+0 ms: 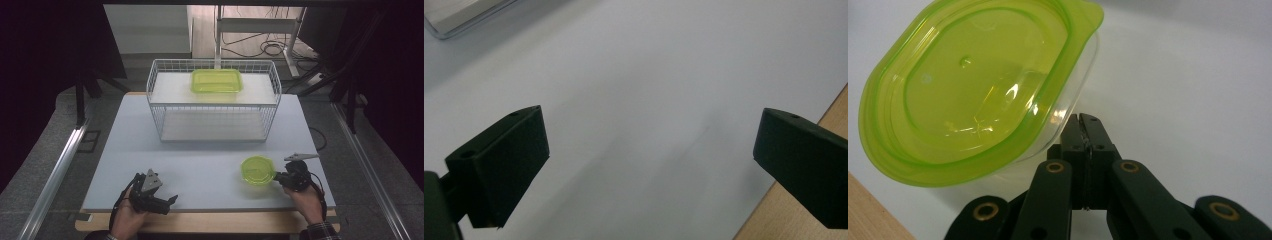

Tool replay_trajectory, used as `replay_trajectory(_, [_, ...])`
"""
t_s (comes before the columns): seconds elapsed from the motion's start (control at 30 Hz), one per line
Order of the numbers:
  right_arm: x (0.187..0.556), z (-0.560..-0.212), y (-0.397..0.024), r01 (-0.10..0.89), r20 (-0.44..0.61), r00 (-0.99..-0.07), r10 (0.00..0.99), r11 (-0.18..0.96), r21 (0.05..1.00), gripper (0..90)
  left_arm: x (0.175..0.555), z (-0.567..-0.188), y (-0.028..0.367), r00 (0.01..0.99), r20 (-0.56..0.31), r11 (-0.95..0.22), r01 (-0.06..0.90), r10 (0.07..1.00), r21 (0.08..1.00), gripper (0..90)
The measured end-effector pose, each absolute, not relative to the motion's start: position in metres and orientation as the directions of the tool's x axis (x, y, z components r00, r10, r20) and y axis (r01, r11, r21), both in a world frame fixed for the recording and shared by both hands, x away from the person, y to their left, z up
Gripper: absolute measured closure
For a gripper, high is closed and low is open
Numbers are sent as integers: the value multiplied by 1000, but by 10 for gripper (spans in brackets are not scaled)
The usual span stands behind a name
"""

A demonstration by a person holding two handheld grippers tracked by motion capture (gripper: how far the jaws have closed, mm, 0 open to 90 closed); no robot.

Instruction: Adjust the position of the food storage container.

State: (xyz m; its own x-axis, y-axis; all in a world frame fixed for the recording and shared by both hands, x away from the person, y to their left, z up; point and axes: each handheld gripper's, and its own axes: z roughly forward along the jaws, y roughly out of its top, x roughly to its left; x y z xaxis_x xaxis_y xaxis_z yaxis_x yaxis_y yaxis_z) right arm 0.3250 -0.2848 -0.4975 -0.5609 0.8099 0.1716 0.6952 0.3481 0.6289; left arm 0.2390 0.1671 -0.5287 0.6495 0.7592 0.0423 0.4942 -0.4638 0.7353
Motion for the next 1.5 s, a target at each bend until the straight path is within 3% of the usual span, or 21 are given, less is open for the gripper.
replay_trajectory(0.37, [331,-501,-254,675,189,-617,764,389,627,891,239,-529,167,648,46,-467,495,760,733,10])
replay_trajectory(0.93, [352,-509,-212,684,313,-657,687,367,630,891,239,-529,167,651,44,-469,497,758,730,10])
replay_trajectory(1.17, [359,-512,-199,677,303,-669,679,388,625,891,239,-529,167,652,48,-474,497,757,727,10])
replay_trajectory(1.5, [359,-508,-210,629,163,-668,726,434,645,879,239,-529,167,650,47,-472,498,758,728,10])
